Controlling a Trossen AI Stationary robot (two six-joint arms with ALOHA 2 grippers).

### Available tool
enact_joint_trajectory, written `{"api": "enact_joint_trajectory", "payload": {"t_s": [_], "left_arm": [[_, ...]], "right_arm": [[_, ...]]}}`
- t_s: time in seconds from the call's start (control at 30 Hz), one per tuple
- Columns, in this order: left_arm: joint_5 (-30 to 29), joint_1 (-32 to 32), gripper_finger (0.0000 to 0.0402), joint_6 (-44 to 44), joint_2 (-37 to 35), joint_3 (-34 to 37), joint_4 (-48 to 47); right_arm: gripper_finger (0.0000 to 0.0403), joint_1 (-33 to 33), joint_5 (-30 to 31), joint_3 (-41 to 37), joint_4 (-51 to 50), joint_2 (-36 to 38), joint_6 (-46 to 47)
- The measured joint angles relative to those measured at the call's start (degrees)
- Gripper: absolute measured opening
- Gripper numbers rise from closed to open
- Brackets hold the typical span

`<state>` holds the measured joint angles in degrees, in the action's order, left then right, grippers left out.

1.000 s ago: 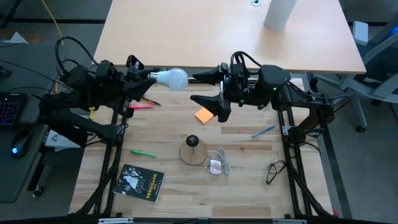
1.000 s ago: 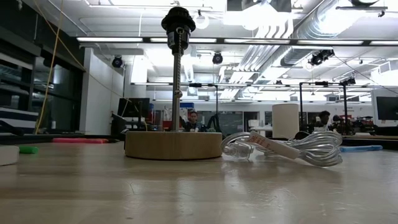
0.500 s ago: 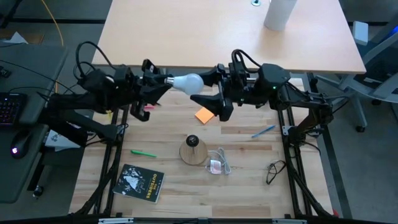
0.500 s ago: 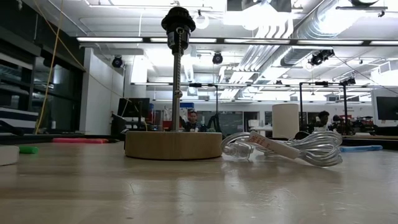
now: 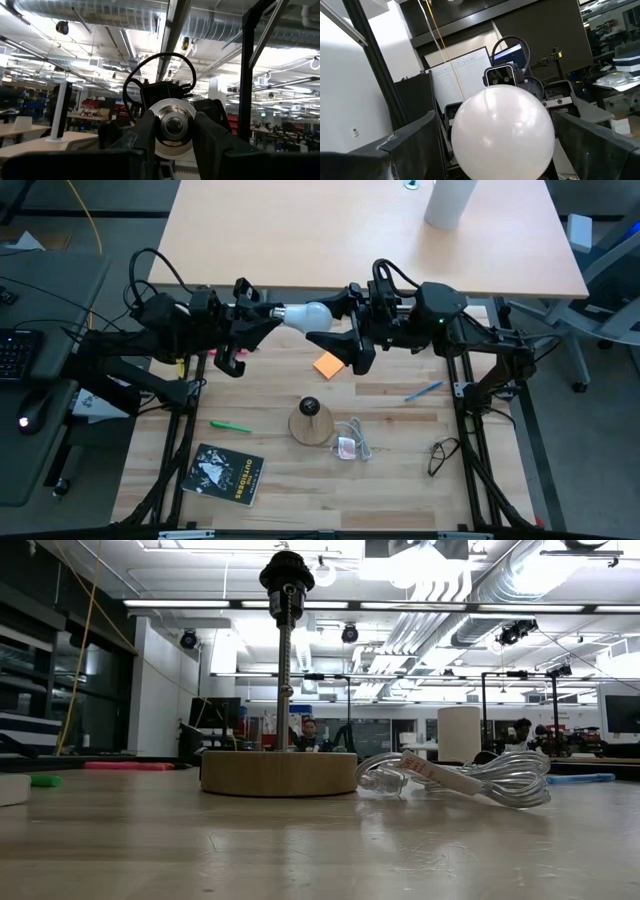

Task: Screw lightbulb
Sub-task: Insert the white lightbulb into the lamp

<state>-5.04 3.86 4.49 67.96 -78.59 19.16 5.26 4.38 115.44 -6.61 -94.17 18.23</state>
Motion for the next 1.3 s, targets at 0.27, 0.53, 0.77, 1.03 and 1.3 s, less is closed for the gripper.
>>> {"api": "enact_joint_trajectory", "payload": {"t_s": [0.27, 0.53, 0.77, 1.03, 1.3], "left_arm": [[0.0, 0.0, 0.0085, 1.3, 0.0, 0.0, -1.7], [-0.1, 0.0, 0.0085, 1.9, 0.0, 0.0, -3.1], [-0.1, 0.0, 0.0085, 2.8, -0.1, -0.1, -4.2], [-0.2, 0.0, 0.0122, 2.9, -1.3, -0.1, -9.3], [-7.5, 0.0, 0.0164, 1.0, -7.5, 0.0, -30.4]], "right_arm": [[0.0324, 0.0, -0.1, 0.0, -2.7, 0.0, 1.3], [0.0277, 0.0, -0.1, 0.0, -3.6, 0.0, 2.0], [0.0266, 0.0, 0.0, 0.0, -3.8, 0.0, 2.7], [0.0264, 0.0, -0.3, 0.0, -7.2, 0.4, 2.4], [0.0264, 0.3, -0.3, 0.0, -22.6, 3.0, 3.2]]}}
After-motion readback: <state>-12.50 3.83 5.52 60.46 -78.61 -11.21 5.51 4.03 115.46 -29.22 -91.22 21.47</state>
